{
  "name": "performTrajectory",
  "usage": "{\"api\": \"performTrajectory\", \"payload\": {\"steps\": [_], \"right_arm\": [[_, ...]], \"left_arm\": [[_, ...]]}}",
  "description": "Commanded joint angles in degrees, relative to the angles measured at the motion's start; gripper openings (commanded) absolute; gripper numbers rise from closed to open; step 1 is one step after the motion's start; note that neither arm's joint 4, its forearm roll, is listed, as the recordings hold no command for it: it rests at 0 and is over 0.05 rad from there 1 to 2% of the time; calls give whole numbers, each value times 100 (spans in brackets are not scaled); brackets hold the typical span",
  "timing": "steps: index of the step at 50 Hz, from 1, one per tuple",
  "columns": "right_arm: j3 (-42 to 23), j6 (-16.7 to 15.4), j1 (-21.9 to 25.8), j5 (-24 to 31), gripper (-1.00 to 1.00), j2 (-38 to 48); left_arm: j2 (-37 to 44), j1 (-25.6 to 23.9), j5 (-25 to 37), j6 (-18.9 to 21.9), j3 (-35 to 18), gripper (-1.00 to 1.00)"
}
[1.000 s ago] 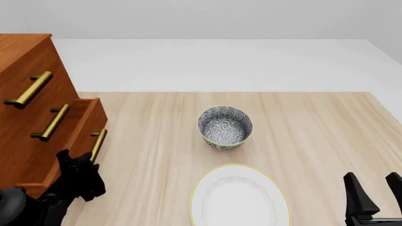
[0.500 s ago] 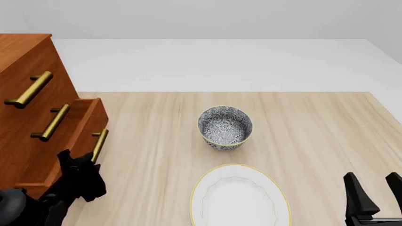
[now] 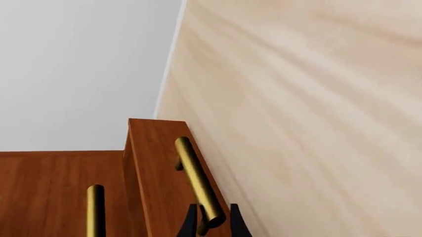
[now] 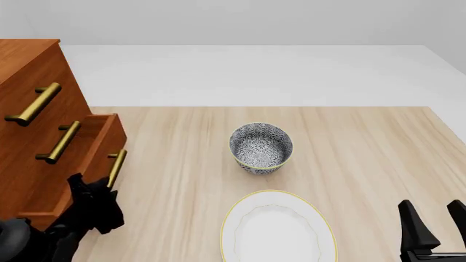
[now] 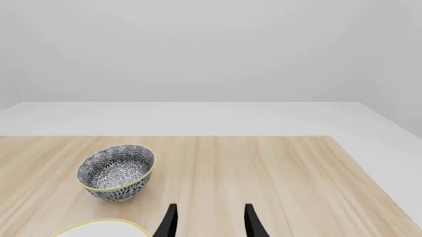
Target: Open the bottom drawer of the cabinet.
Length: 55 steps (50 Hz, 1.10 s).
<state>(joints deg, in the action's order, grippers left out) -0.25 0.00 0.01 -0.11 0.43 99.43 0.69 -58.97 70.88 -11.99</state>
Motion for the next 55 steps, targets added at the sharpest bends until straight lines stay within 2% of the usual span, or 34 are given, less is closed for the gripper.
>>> {"api": "performTrajectory", "payload": {"steps": [1,14,15,16,17,27,30,31,38,50,52,55], "right_arm": [[0,-2,2,0,100,2],[0,0,1,0,100,-1],[0,0,0,0,100,1],[0,0,-2,0,100,2],[0,0,0,0,100,-2],[0,-1,1,0,100,0],[0,-1,1,0,100,0],[0,1,-1,0,100,-1],[0,-1,0,0,100,1],[0,-2,2,0,100,2],[0,0,0,0,100,3],[0,2,-1,0,100,-1]], "left_arm": [[-224,-72,-59,72,82,-100],[-291,-97,79,7,52,-100],[-320,-104,124,-14,52,100],[-210,-141,19,84,114,100],[-382,-141,173,-39,70,100],[-740,-177,447,-25,156,100],[-938,-192,516,27,323,100],[-1251,-212,806,-118,289,100],[-1575,-196,975,-47,460,100],[-3508,-307,2661,-220,556,100],[-4165,-452,3386,-441,469,100],[-4527,-486,3695,-461,427,100]]}}
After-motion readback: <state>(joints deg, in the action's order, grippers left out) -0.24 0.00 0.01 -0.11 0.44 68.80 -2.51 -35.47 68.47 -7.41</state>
